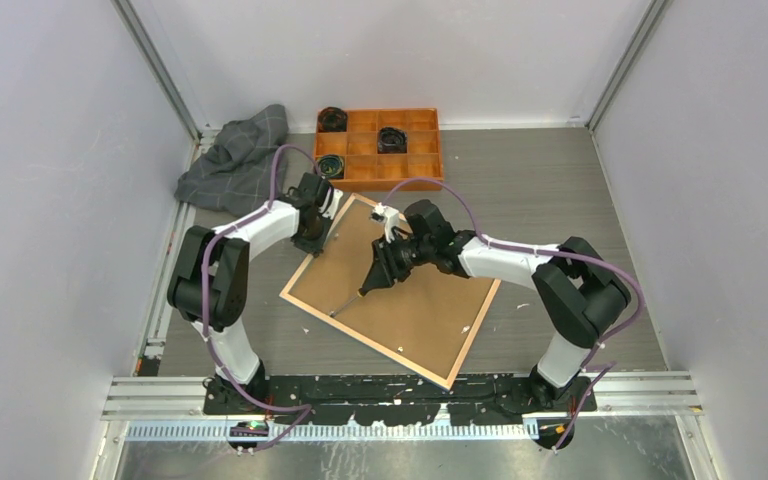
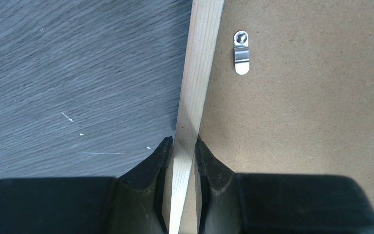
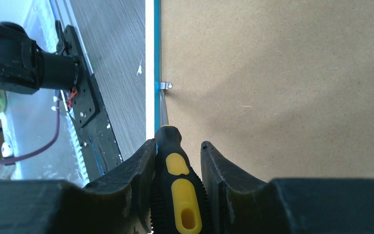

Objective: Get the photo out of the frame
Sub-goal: Release the photo frame item from the photo frame.

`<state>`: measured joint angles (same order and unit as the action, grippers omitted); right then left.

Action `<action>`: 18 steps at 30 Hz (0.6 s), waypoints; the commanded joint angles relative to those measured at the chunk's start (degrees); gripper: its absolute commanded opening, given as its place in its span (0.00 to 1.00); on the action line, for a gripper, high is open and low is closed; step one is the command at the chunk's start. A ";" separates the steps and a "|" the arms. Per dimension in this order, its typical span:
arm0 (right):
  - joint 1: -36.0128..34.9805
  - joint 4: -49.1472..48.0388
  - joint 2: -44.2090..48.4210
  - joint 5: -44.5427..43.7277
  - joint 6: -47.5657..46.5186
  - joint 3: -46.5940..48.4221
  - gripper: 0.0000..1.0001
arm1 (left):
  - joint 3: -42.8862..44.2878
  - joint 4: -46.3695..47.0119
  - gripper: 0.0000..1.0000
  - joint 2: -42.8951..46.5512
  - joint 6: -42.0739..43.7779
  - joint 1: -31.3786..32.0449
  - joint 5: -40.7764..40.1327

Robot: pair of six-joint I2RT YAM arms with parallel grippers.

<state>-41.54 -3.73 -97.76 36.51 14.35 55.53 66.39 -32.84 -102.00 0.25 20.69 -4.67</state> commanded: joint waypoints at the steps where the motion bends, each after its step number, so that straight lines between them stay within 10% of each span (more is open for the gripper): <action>1: 2.19 -8.41 -1.61 -16.94 6.64 1.16 0.01 | -2.96 -1.64 0.00 -0.19 -2.25 1.02 3.01; 13: 6.75 -11.49 -3.58 -21.24 25.20 1.51 0.01 | -4.09 -1.00 0.00 0.99 -2.26 1.02 2.98; 18: 6.07 -10.57 -3.08 -14.96 18.21 2.68 0.01 | -3.36 -1.14 0.00 0.48 -1.55 1.02 2.01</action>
<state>-34.70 -13.76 -100.77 23.33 38.06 56.05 64.58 -30.50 -100.79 0.25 20.73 -4.67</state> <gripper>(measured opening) 0.398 0.200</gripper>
